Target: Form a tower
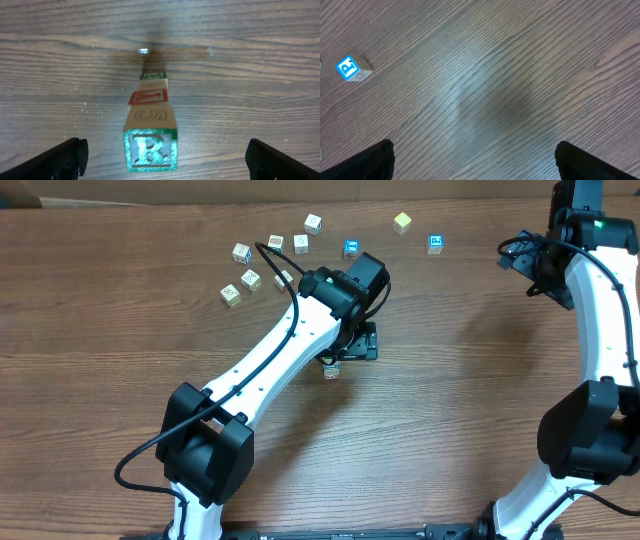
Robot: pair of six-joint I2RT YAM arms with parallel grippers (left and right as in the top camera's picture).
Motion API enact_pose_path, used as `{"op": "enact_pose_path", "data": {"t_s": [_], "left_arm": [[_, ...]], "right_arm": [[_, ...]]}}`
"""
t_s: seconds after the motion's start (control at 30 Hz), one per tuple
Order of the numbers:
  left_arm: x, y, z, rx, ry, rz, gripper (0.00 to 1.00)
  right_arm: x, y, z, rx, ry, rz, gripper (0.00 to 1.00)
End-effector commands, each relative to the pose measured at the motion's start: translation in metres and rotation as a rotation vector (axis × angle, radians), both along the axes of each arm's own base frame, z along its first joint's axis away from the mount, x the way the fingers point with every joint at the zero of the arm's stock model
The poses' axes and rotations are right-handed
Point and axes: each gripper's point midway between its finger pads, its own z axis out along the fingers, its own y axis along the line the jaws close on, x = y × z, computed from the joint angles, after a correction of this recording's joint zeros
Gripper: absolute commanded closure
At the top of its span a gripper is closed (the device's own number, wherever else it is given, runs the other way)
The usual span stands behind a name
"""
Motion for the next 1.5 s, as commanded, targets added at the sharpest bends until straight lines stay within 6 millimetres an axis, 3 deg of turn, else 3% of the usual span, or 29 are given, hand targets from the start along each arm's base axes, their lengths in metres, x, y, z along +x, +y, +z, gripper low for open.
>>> {"op": "enact_pose_path", "data": {"t_s": [0.0,0.13,0.27,0.37,0.47,0.57,0.7,0.8,1.03,1.47], "left_arm": [[0.002,-0.001,-0.012,0.012,0.012,-0.005,0.02],[0.015,0.007,-0.011,-0.003,-0.01,0.017,0.01],[0.043,0.031,-0.005,-0.037,-0.039,0.104,0.01],[0.076,0.061,0.002,-0.082,-0.088,0.197,0.0],[0.105,0.102,0.006,-0.098,-0.141,0.302,0.0],[0.126,0.155,0.008,-0.083,-0.181,0.42,0.0],[0.132,0.235,0.007,-0.059,-0.178,0.589,0.0],[0.126,0.27,0.005,-0.041,-0.158,0.647,0.0],[0.114,0.31,0.002,-0.02,-0.124,0.731,0.0],[0.115,0.312,0.002,-0.021,-0.128,0.736,0.0]], "right_arm": [[0.001,-0.002,0.005,-0.005,-0.014,-0.003,0.0],[0.001,-0.002,0.005,-0.005,-0.014,-0.003,0.0],[0.001,-0.002,0.005,-0.005,-0.014,-0.003,0.0],[0.001,-0.002,0.005,-0.005,-0.014,-0.003,0.0],[0.001,-0.002,0.005,-0.005,-0.014,-0.003,0.0],[0.001,-0.002,0.005,-0.005,-0.014,-0.003,0.0],[0.001,-0.002,0.005,-0.005,-0.014,-0.003,0.0],[0.001,-0.002,0.005,-0.005,-0.014,-0.003,0.0],[0.001,-0.002,0.005,-0.006,-0.014,-0.003,0.0],[0.001,-0.002,0.005,-0.006,-0.014,-0.003,0.0]]}}
